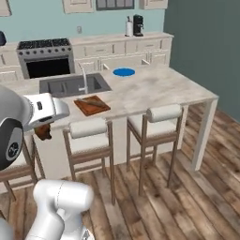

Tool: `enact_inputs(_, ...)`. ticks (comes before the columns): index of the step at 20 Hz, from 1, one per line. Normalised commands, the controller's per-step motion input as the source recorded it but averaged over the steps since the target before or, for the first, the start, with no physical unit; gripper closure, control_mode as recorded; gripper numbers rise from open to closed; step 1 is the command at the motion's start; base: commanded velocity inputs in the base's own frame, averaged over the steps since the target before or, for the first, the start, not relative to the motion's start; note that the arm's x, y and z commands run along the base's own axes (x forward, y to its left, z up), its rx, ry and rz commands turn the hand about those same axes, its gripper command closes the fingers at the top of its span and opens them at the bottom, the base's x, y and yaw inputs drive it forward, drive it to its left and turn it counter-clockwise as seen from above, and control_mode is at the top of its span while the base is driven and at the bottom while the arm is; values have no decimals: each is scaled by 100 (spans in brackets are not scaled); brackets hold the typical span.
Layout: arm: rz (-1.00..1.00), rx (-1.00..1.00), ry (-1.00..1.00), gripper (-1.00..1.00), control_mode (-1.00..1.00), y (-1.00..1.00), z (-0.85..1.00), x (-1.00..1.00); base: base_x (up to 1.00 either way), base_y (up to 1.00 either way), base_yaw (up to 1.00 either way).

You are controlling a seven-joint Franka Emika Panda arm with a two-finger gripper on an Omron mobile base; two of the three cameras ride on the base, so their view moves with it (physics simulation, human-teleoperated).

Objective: Pick up the knife from the drawer and place it on the cutting board. Then place the meat from the plate to the cutting board.

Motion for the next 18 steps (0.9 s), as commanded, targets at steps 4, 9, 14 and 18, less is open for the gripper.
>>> enact_inputs(4, 0, 0, 0, 100, 100, 0, 0, 0, 100, -87, 53)
enact_inputs(9, 0, 0, 0, 100, 100, 0, 0, 0, 100, -78, 53)
enact_inputs(14, 0, 0, 0, 100, 100, 0, 0, 0, 97, -11, 41)
enact_inputs(18, 0, 0, 0, 100, 100, 0, 0, 0, 85, 3, 30)
